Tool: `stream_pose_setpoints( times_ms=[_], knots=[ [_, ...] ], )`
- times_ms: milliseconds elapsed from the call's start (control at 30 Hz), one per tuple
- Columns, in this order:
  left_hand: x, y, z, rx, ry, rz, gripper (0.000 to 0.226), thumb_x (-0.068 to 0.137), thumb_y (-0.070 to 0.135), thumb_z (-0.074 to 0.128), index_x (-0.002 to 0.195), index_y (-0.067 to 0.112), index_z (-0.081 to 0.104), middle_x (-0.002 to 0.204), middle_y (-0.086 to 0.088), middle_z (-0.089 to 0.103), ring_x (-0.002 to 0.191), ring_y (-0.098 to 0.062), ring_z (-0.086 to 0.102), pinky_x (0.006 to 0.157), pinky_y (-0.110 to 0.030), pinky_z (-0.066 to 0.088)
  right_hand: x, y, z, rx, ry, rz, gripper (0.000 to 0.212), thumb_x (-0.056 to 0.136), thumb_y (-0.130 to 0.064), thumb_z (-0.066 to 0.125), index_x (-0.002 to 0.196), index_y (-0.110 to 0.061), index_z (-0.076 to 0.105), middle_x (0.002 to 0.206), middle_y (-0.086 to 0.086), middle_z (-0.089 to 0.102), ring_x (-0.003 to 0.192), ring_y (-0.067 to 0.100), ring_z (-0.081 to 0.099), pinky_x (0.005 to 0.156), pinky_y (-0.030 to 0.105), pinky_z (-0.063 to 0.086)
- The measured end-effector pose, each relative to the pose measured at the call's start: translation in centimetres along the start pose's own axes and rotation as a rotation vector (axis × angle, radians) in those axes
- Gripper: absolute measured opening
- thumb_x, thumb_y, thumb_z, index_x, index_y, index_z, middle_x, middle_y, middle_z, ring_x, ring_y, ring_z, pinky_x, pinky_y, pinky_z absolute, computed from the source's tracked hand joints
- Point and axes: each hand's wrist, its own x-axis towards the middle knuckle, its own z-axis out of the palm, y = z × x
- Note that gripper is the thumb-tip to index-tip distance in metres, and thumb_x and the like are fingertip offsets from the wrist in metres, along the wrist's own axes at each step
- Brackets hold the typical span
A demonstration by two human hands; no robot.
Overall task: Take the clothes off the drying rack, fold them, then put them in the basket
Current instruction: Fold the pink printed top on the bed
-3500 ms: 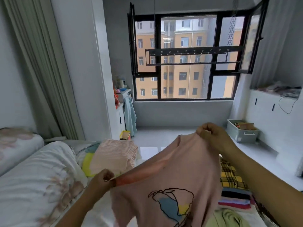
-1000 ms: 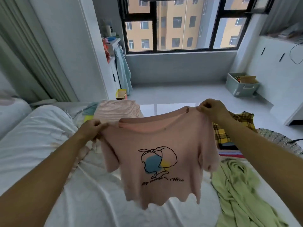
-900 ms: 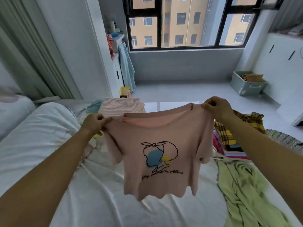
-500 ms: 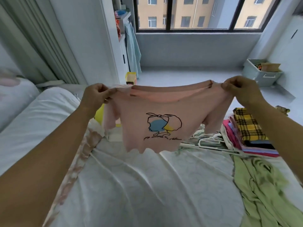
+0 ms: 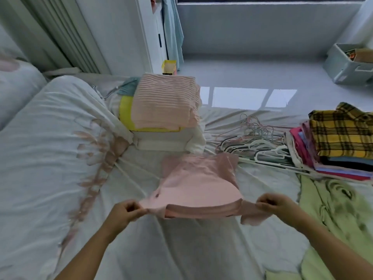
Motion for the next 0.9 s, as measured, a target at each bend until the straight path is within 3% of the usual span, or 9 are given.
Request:
stream_pose_setpoints(
  times_ms=[133, 333, 500, 567, 633, 700, 733, 800, 900],
  knots=[
    [-1.4, -6.6, 2.1, 0.133, -0.086, -0.158, 0.023, 0.070, 0.011, 0.080, 0.055, 0.008, 0.062, 0.056, -0.007, 0.060, 0.059, -0.014, 0.051, 0.061, -0.026, 0.038, -1.0, 5.1, 4.8, -0.027, -0.206, 0.133, 0.017, 0.083, -0.009, 0.069, 0.068, -0.018, 0.068, 0.064, -0.005, 0.061, 0.062, 0.009, 0.051, 0.061, 0.019, 0.039],
    [-2.2, -13.9, 4.4, 0.326, -0.186, -0.275, 0.036, 0.064, 0.026, 0.085, 0.054, 0.018, 0.051, 0.051, 0.002, 0.048, 0.049, 0.000, 0.043, 0.051, -0.017, 0.029, -1.2, 12.5, 11.4, -0.154, -0.355, 0.267, 0.033, 0.074, -0.028, 0.077, 0.055, -0.050, 0.062, 0.059, -0.016, 0.059, 0.066, -0.005, 0.055, 0.069, 0.009, 0.038],
    [-1.6, -18.6, 7.1, 0.441, -0.280, -0.355, 0.036, 0.073, 0.026, 0.077, 0.054, 0.023, 0.047, 0.051, 0.007, 0.048, 0.051, 0.004, 0.047, 0.053, -0.011, 0.034, -0.4, 17.0, 16.3, -0.106, -0.462, 0.351, 0.017, 0.046, -0.069, 0.071, 0.054, -0.059, 0.060, 0.064, -0.039, 0.059, 0.075, -0.023, 0.053, 0.086, -0.003, 0.030],
    [-0.7, -19.9, 7.7, 0.415, -0.264, -0.427, 0.025, 0.081, 0.021, 0.071, 0.061, 0.023, 0.056, 0.050, 0.008, 0.056, 0.053, 0.004, 0.053, 0.050, -0.011, 0.038, 0.3, 20.4, 17.3, -0.051, -0.251, 0.376, 0.021, 0.056, -0.052, 0.084, 0.066, -0.042, 0.069, 0.080, -0.024, 0.068, 0.078, -0.011, 0.060, 0.086, 0.008, 0.044],
    [0.8, -21.7, 8.0, 0.357, -0.051, -0.459, 0.026, 0.085, 0.015, 0.066, 0.062, 0.025, 0.058, 0.058, 0.003, 0.063, 0.062, -0.014, 0.062, 0.050, -0.019, 0.042, 1.8, 22.6, 16.8, -0.069, 0.145, 0.368, 0.023, 0.071, -0.009, 0.080, 0.080, -0.025, 0.067, 0.089, 0.005, 0.071, 0.083, 0.010, 0.064, 0.075, 0.011, 0.045],
    [2.5, -22.9, 8.1, 0.340, 0.213, -0.434, 0.018, 0.086, 0.011, 0.064, 0.072, 0.021, 0.060, 0.079, -0.010, 0.066, 0.080, -0.027, 0.063, 0.063, -0.028, 0.041, 3.2, 22.3, 15.9, -0.025, 0.401, 0.498, 0.025, 0.075, -0.005, 0.073, 0.099, -0.002, 0.065, 0.098, 0.025, 0.064, 0.094, 0.036, 0.060, 0.084, 0.031, 0.047],
    [3.3, -23.1, 8.2, 0.325, 0.288, -0.432, 0.003, 0.087, 0.011, 0.063, 0.084, 0.012, 0.062, 0.091, -0.017, 0.066, 0.089, -0.031, 0.061, 0.069, -0.030, 0.039, 3.6, 22.2, 15.8, 0.002, 0.427, 0.565, 0.035, 0.075, -0.017, 0.071, 0.102, 0.003, 0.063, 0.098, 0.025, 0.063, 0.094, 0.038, 0.059, 0.084, 0.042, 0.046],
    [5.0, -24.1, 8.4, 0.246, 0.346, -0.511, 0.029, 0.086, 0.016, 0.065, 0.104, -0.006, 0.058, 0.104, -0.023, 0.062, 0.098, -0.035, 0.059, 0.077, -0.035, 0.042, 4.4, 20.8, 16.1, 0.094, 0.375, 0.603, 0.043, 0.077, -0.038, 0.063, 0.092, 0.002, 0.062, 0.089, 0.019, 0.062, 0.085, 0.031, 0.057, 0.073, 0.039, 0.043],
    [6.7, -24.6, 9.0, 0.017, 0.340, -0.626, 0.045, 0.080, 0.028, 0.073, 0.100, -0.009, 0.057, 0.093, -0.020, 0.064, 0.091, -0.037, 0.063, 0.079, -0.043, 0.050, 5.2, 19.9, 16.6, 0.257, 0.249, 0.690, 0.020, 0.091, -0.021, 0.058, 0.088, -0.002, 0.063, 0.087, 0.014, 0.061, 0.079, 0.028, 0.054, 0.061, 0.031, 0.039]
  ],
)
